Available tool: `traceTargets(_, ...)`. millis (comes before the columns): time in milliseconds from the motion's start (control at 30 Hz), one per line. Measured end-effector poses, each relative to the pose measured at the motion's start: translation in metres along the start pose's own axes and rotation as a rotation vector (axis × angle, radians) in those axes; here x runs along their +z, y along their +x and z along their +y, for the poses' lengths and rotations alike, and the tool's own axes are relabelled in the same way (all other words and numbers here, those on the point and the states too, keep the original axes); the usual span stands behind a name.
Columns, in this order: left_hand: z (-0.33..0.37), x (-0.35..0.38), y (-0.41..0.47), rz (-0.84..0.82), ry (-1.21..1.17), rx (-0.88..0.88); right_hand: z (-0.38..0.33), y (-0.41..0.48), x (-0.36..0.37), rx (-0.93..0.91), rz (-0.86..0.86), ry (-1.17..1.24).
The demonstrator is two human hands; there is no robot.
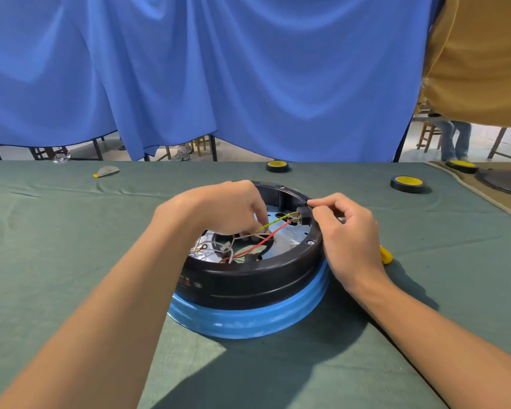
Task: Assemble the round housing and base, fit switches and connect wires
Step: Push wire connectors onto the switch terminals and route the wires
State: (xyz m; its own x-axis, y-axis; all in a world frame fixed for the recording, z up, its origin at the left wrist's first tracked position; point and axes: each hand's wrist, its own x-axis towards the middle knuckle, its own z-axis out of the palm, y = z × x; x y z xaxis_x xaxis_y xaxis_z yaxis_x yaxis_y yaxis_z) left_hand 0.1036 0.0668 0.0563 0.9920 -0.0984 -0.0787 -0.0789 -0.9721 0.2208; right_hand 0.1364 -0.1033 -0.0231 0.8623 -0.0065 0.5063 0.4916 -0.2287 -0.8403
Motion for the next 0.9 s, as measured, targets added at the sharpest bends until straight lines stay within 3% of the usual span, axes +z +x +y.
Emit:
traceTargets(200, -0.016, -0.012, -0.005, -0.016, -0.112, 0.054, -0.004, 0.007, -0.003, 0.06, -0.023, 0.024)
traceTargets(367, -0.024, -0.017, -0.009, -0.034, -0.165, 0.089, -0.003, 0.001, 0.001, -0.005, -0.02, 0.016)
traceTargets(900, -0.014, 0.007, 0.006, 0.179, -0.138, -0.028, -0.001, -0.001, 0.001, -0.019, -0.031, 0.038)
